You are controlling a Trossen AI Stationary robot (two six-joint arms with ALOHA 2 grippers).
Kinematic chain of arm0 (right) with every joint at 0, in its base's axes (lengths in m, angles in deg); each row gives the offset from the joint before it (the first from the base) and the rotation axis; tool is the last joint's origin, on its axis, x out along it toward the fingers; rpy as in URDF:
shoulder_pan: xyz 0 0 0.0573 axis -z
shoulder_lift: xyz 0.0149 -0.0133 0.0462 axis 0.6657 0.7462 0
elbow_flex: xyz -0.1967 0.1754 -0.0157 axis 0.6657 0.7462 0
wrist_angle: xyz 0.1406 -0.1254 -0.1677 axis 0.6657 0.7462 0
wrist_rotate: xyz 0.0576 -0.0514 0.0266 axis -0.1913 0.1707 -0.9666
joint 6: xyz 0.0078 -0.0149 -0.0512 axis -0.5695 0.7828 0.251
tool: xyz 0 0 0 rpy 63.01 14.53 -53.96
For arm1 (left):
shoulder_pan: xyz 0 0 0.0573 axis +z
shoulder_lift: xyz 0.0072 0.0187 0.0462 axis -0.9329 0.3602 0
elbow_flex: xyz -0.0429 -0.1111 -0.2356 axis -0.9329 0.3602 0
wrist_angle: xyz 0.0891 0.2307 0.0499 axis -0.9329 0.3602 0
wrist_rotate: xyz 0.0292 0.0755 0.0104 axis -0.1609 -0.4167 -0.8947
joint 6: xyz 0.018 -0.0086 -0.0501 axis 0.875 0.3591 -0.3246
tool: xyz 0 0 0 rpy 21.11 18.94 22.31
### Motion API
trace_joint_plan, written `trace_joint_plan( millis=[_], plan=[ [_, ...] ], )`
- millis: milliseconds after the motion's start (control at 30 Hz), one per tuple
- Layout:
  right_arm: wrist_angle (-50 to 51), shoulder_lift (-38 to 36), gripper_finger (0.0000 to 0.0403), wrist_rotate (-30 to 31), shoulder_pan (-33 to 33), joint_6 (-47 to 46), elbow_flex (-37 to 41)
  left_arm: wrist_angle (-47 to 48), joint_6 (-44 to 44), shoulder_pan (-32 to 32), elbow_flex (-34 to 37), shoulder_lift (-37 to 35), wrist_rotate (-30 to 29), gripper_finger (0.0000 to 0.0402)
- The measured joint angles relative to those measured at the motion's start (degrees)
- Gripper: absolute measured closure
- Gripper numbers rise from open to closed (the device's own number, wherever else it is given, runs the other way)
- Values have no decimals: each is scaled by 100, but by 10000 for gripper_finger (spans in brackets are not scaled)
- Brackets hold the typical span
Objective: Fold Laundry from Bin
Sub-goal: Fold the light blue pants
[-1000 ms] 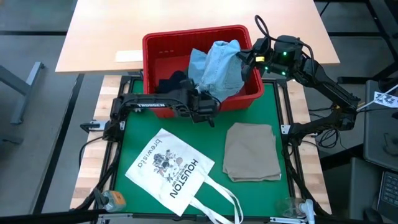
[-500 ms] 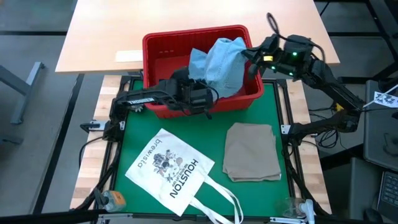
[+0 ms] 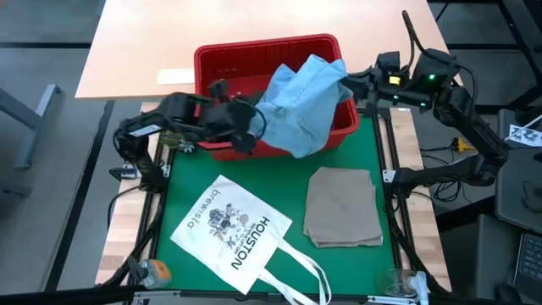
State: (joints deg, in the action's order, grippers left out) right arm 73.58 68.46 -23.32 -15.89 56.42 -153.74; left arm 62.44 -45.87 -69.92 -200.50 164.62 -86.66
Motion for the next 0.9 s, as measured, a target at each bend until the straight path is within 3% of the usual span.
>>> trace_joint_plan(
  millis=[133,500,767,900],
  plan=[
    [-54,-5,395,-1036,0,-590,0,3,-4,-211,0,-314,221,401],
    [-150,2,395,-2438,-71,-1466,2,-4,-309,-833,0,-1047,1093,401],
    [-915,20,395,-2446,-1253,-1561,4,-15,-501,-1533,0,-1218,1453,401],
    [-922,146,395,-1889,-2036,-1556,4,105,-655,-1860,0,-1232,1668,401]
  ],
)
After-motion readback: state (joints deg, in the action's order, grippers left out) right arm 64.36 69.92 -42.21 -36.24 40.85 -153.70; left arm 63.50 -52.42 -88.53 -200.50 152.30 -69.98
